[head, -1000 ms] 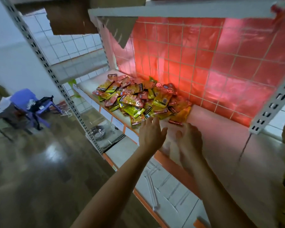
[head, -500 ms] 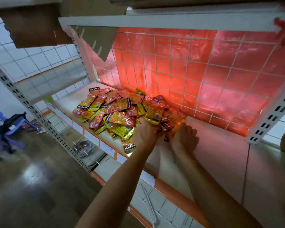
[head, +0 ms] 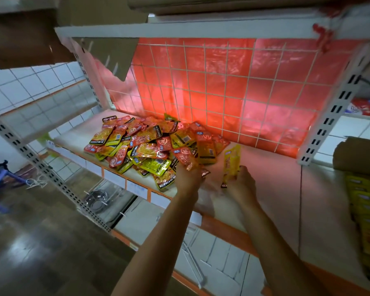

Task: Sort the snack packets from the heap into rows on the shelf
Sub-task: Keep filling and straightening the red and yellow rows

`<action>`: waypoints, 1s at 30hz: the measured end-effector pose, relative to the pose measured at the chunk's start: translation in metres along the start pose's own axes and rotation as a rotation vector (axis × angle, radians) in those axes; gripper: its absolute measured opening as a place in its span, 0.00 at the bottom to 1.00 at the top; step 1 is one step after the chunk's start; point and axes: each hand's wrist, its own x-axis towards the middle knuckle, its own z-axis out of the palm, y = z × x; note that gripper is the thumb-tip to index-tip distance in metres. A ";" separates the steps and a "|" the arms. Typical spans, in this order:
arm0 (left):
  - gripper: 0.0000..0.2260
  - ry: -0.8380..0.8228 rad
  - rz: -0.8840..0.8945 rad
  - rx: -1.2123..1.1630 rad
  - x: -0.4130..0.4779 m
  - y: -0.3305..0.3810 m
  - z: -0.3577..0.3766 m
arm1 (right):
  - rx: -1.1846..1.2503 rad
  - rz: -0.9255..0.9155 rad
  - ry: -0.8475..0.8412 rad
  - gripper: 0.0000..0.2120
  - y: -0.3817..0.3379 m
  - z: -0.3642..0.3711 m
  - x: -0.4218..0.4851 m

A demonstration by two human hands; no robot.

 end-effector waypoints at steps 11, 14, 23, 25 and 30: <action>0.07 -0.212 0.017 -0.067 -0.084 -0.025 0.012 | 0.338 0.090 0.081 0.12 0.057 -0.047 -0.064; 0.12 -0.327 0.020 -0.055 -0.108 -0.023 0.025 | 0.345 0.097 0.127 0.11 0.074 -0.067 -0.074; 0.04 -0.536 0.053 0.042 -0.164 -0.023 0.098 | 0.423 0.136 0.332 0.07 0.127 -0.148 -0.093; 0.03 -0.573 0.011 -0.009 -0.181 -0.023 0.118 | 0.386 0.136 0.396 0.09 0.145 -0.170 -0.097; 0.04 -0.685 -0.106 -0.149 -0.230 -0.016 0.164 | 0.368 0.133 0.423 0.15 0.187 -0.225 -0.098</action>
